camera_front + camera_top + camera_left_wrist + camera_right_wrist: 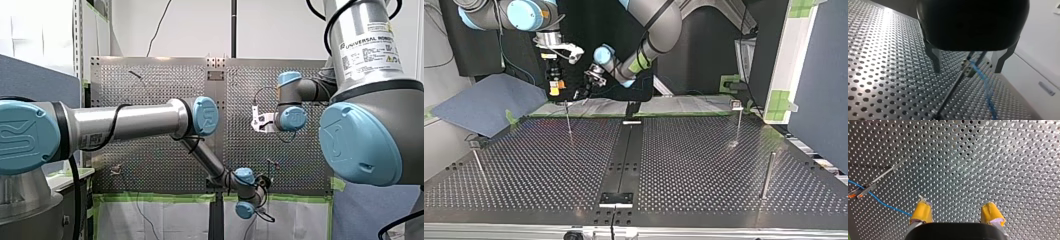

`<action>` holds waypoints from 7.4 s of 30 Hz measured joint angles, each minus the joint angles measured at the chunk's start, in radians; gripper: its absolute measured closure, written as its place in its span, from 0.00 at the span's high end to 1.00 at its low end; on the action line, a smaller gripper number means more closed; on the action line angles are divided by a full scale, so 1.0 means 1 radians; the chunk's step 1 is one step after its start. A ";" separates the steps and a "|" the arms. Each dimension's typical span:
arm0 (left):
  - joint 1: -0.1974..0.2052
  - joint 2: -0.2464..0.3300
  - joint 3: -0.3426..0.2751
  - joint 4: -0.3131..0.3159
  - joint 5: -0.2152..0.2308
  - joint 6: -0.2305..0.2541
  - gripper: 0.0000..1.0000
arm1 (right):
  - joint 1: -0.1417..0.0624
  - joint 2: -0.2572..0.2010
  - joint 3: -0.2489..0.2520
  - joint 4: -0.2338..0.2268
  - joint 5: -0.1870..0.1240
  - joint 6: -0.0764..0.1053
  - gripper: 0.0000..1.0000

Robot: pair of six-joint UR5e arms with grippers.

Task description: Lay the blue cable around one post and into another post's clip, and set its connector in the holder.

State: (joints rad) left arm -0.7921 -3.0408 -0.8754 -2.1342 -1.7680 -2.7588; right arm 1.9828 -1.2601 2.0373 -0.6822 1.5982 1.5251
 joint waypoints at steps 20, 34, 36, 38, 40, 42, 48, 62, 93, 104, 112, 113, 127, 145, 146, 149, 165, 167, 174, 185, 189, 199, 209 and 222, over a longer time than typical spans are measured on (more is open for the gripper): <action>0.003 -0.048 0.027 -0.097 0.009 -0.013 0.99 | 0.000 -0.015 0.000 0.009 -0.001 0.000 0.98; 0.024 -0.110 0.147 -0.156 -0.060 0.080 0.99 | 0.000 -0.027 0.000 0.011 -0.001 0.000 0.98; 0.025 -0.110 0.165 -0.153 -0.074 0.098 0.99 | 0.000 -0.027 0.000 0.011 -0.001 0.000 0.98; 0.026 -0.110 0.182 -0.151 -0.087 0.115 0.99 | 0.000 -0.027 0.000 0.012 -0.001 0.000 0.98; 0.027 -0.110 0.197 -0.150 -0.104 0.134 0.99 | 0.000 -0.027 0.000 0.012 -0.001 0.000 0.98; 0.029 -0.110 0.204 -0.150 -0.123 0.154 0.99 | 0.000 -0.027 0.000 0.012 -0.001 0.000 0.98; 0.038 -0.101 0.186 -0.164 -0.176 0.208 0.99 | 0.000 -0.027 0.000 0.012 -0.001 0.001 0.98; 0.074 0.013 0.067 -0.063 -0.299 0.331 0.99 | -0.003 -0.026 0.000 0.010 -0.001 0.000 0.98; 0.062 0.269 -0.189 0.194 -0.556 0.473 0.99 | -0.019 -0.026 0.000 0.017 0.004 0.000 0.98; 0.102 0.320 -0.286 0.291 -0.653 0.465 0.99 | -0.025 -0.026 0.002 0.018 0.005 0.000 0.98; 0.105 0.344 -0.357 0.361 -0.723 0.459 0.99 | -0.027 -0.026 0.003 0.014 0.005 0.000 0.98; 0.106 0.348 -0.365 0.369 -0.731 0.460 0.99 | -0.027 -0.026 0.003 0.013 0.004 0.000 0.98; 0.123 0.447 -0.497 0.483 -0.736 0.559 0.99 | -0.030 -0.026 0.003 0.009 0.003 0.001 0.98; 0.150 0.476 -0.650 0.347 -0.690 0.711 0.99 | -0.036 -0.026 0.008 0.007 0.003 0.001 0.98; 0.154 0.482 -0.658 0.339 -0.697 0.719 0.99 | -0.036 -0.026 0.008 0.007 0.003 0.001 0.98; 0.167 0.504 -0.684 0.313 -0.723 0.746 0.99 | -0.037 -0.026 0.008 0.008 0.003 0.002 0.98; 0.247 0.616 -0.826 0.172 -0.646 0.862 0.99 | -0.038 -0.026 0.009 0.007 0.003 0.002 0.98; 0.252 0.631 -0.841 0.156 -0.630 0.858 0.99 | -0.038 -0.026 0.009 0.008 0.003 0.002 0.98; 0.270 0.691 -0.903 0.094 -0.568 0.870 0.99 | -0.038 -0.026 0.009 0.008 0.003 0.002 0.98; 0.298 0.783 -0.946 0.003 -0.477 0.958 0.99 | -0.038 -0.026 0.009 0.009 0.003 0.003 0.98; 0.322 0.817 -0.946 -0.031 -0.443 0.992 0.99 | -0.038 -0.026 0.009 0.010 0.002 0.003 0.98; 0.390 0.894 -0.938 -0.111 -0.363 1.039 0.99 | -0.038 -0.027 0.009 0.013 0.002 0.003 0.98; 0.402 0.976 -0.939 -0.195 -0.295 1.094 0.99 | -0.040 -0.027 0.009 0.016 0.002 0.003 0.98; 0.407 1.093 -0.944 -0.312 -0.290 1.101 0.99 | -0.048 -0.028 0.009 0.018 0.000 0.003 0.98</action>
State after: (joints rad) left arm -0.3851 -1.9474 -1.8199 -2.4458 -2.0578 -1.6578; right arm 1.9350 -1.2879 2.0461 -0.6638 1.5987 1.5282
